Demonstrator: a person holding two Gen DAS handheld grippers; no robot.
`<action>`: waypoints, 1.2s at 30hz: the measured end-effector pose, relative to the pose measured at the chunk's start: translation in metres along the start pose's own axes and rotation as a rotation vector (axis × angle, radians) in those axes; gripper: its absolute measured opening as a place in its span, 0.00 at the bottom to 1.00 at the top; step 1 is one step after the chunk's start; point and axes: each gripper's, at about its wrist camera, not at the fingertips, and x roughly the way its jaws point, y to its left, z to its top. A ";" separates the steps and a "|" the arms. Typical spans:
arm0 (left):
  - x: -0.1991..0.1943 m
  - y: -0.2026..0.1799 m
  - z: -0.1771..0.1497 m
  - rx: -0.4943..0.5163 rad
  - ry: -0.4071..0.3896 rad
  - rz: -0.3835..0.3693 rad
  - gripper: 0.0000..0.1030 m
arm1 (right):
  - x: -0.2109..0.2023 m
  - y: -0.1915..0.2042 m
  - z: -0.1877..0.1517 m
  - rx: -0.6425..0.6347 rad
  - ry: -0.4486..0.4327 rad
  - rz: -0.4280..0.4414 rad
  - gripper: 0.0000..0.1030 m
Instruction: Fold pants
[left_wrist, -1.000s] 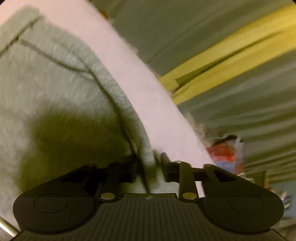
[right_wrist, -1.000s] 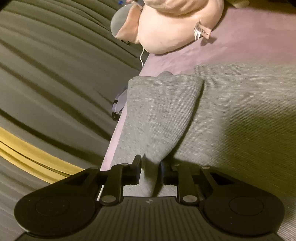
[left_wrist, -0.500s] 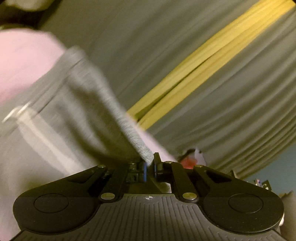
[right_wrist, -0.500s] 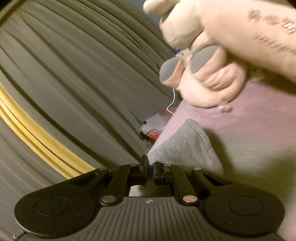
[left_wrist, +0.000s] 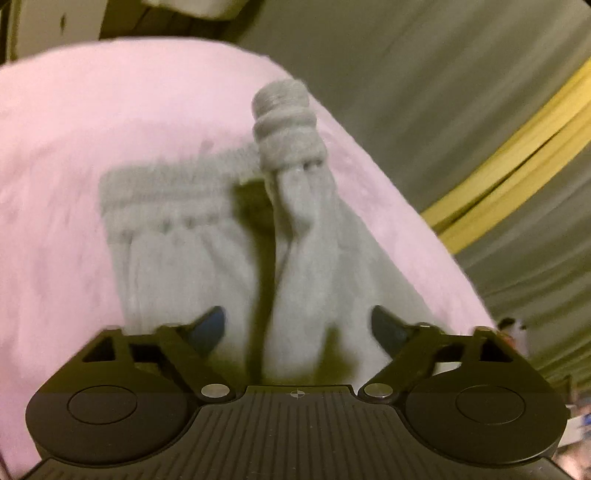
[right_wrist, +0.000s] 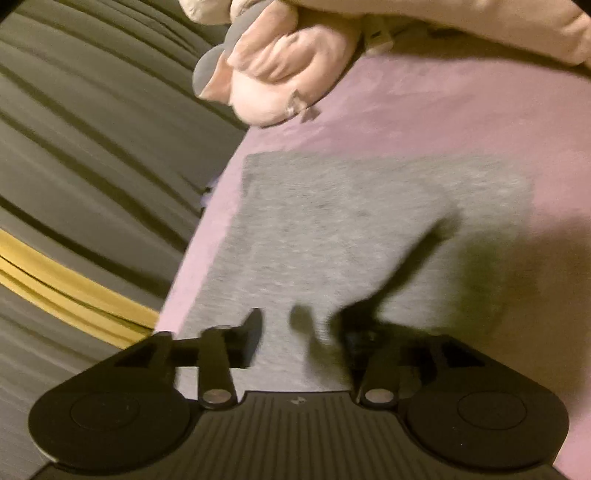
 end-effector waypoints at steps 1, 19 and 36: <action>0.010 0.000 0.003 0.002 0.025 0.035 0.87 | 0.003 0.003 0.000 0.000 0.003 -0.001 0.46; -0.050 0.008 0.051 0.068 -0.073 -0.292 0.11 | -0.046 0.079 0.046 -0.140 -0.233 0.282 0.05; -0.086 0.053 0.026 -0.189 -0.198 0.341 0.85 | -0.026 0.033 0.029 -0.341 -0.233 -0.467 0.42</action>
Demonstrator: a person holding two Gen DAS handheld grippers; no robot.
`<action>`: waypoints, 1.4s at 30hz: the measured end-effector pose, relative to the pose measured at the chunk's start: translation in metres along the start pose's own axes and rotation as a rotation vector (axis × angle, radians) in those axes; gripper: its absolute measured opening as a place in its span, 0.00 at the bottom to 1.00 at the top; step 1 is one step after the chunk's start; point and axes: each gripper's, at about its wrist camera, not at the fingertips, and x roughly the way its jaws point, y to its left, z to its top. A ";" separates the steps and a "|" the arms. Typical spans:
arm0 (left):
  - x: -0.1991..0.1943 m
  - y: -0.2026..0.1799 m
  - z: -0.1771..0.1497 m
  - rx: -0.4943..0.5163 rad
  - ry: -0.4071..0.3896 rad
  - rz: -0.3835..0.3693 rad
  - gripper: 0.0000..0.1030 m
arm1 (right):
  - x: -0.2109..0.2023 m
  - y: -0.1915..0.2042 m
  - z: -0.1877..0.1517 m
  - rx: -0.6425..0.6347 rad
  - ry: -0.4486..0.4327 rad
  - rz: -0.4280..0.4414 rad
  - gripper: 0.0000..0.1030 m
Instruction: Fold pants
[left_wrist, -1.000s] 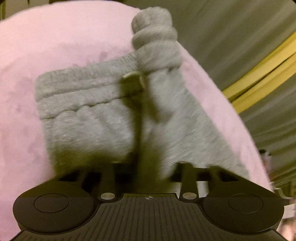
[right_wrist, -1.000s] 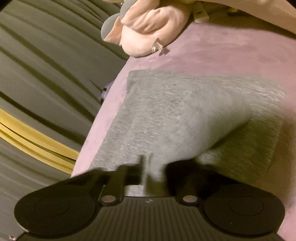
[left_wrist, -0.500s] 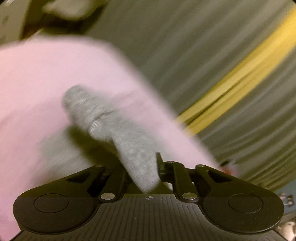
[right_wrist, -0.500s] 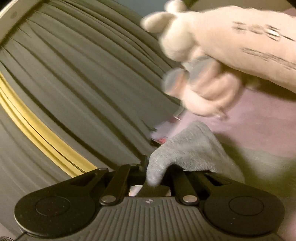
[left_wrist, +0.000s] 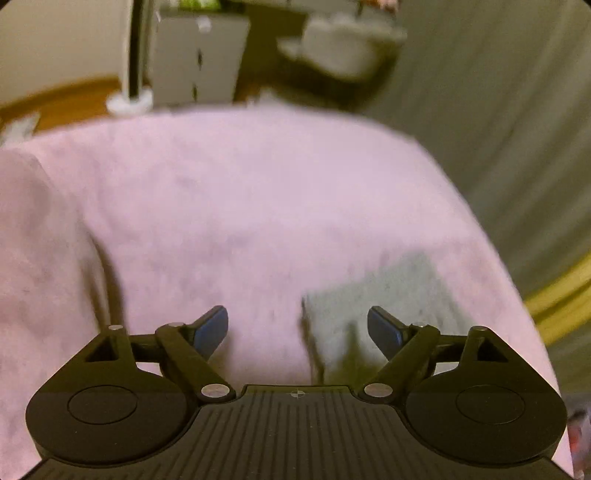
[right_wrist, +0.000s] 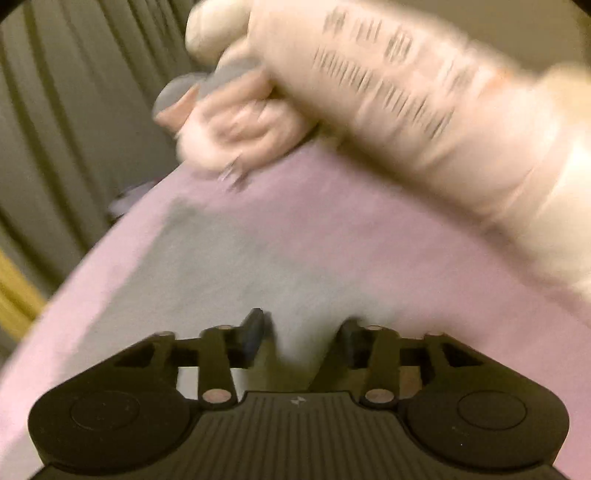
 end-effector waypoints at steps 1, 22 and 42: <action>0.000 -0.008 -0.003 0.022 -0.011 -0.038 0.86 | -0.005 0.002 0.001 -0.015 -0.041 -0.014 0.42; 0.042 -0.143 -0.164 0.760 -0.019 -0.087 0.95 | -0.017 0.220 -0.155 -0.837 0.033 0.549 0.74; 0.036 -0.147 -0.178 0.895 -0.142 -0.140 0.95 | -0.009 0.237 -0.121 -0.759 0.095 0.752 0.87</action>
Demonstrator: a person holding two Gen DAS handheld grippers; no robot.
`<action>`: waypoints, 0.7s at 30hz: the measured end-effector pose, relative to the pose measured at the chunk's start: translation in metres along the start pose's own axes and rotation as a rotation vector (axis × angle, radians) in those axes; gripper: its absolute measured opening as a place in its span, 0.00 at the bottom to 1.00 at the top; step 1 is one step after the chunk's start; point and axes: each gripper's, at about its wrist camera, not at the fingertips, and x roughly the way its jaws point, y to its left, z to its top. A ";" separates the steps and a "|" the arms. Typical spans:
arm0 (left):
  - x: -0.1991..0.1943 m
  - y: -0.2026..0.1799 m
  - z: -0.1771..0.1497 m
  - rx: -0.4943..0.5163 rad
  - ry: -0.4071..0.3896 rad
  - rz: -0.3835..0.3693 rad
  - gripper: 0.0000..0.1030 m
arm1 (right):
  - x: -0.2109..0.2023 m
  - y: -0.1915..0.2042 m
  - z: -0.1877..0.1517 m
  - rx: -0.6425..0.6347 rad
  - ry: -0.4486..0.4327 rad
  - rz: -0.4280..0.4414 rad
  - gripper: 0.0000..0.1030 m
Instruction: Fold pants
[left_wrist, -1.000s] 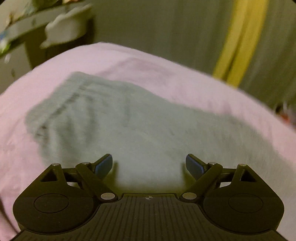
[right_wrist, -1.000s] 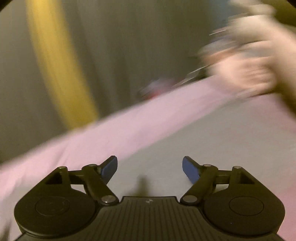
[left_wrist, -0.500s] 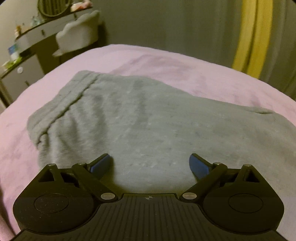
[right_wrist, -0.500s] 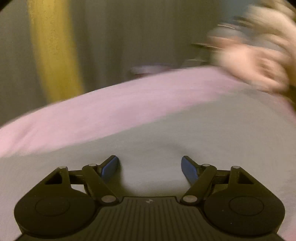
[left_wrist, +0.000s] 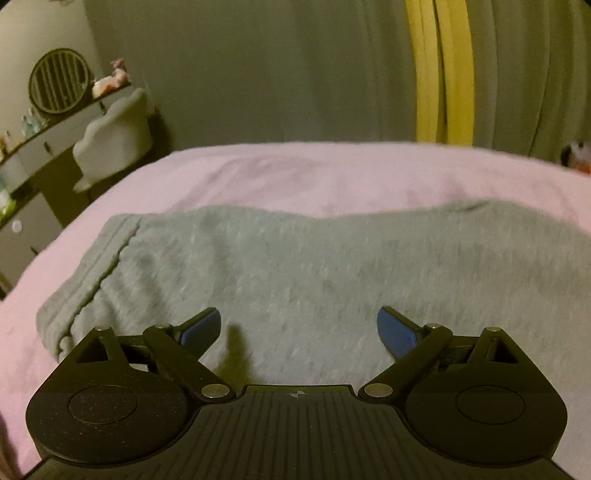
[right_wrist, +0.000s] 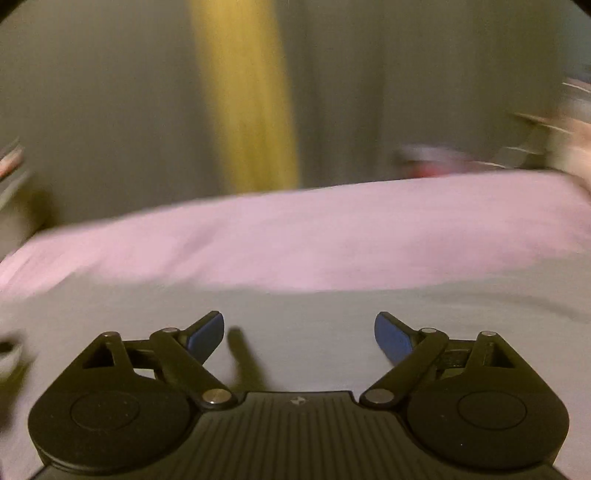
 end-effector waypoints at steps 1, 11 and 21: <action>0.001 0.002 -0.001 -0.018 0.005 0.003 0.95 | 0.007 0.011 -0.003 -0.067 0.003 -0.019 0.87; 0.019 0.010 0.000 -0.109 0.046 0.002 1.00 | -0.014 -0.174 -0.017 0.231 -0.058 -0.481 0.96; 0.019 0.003 -0.007 -0.106 0.030 0.024 1.00 | -0.111 -0.254 -0.030 0.557 -0.115 -0.721 0.95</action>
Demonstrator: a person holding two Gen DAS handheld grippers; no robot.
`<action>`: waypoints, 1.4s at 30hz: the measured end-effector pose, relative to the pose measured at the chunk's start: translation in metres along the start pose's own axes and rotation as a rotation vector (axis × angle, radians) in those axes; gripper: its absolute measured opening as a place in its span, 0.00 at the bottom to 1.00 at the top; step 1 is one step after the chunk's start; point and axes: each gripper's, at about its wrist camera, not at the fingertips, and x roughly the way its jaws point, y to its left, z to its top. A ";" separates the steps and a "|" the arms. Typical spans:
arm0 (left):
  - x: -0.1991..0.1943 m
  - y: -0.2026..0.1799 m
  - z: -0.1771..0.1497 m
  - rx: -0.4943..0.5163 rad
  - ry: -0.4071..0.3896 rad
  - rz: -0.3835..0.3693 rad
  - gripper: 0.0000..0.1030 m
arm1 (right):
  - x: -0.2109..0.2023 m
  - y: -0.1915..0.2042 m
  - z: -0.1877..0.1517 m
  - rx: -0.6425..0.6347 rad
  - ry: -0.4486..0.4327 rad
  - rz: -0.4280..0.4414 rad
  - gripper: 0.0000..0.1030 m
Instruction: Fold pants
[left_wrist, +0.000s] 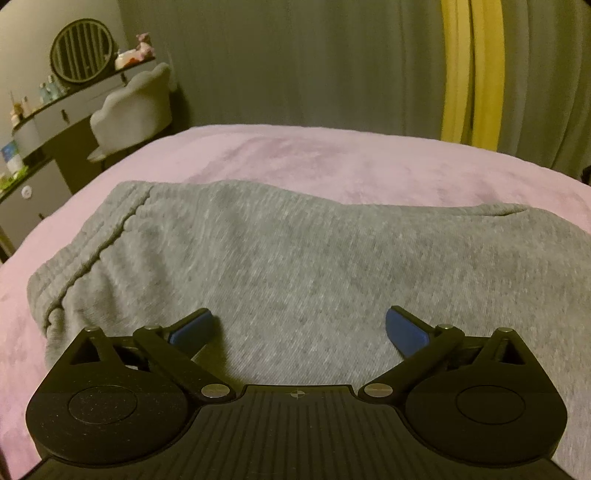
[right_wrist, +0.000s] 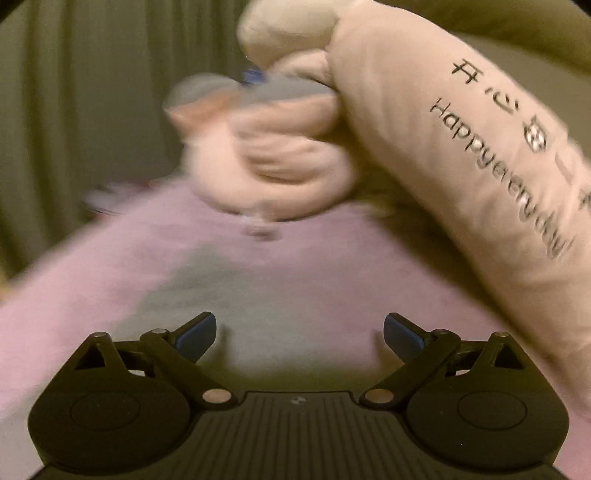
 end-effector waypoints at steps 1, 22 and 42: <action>0.000 0.000 0.000 0.001 -0.001 0.001 1.00 | -0.013 -0.001 -0.009 -0.015 0.016 0.086 0.96; -0.026 0.013 0.007 -0.048 -0.064 -0.212 1.00 | -0.066 -0.017 -0.072 -0.181 0.057 0.243 0.96; 0.005 0.035 0.012 -0.131 0.090 0.161 1.00 | -0.059 -0.175 -0.066 0.651 0.134 0.268 0.45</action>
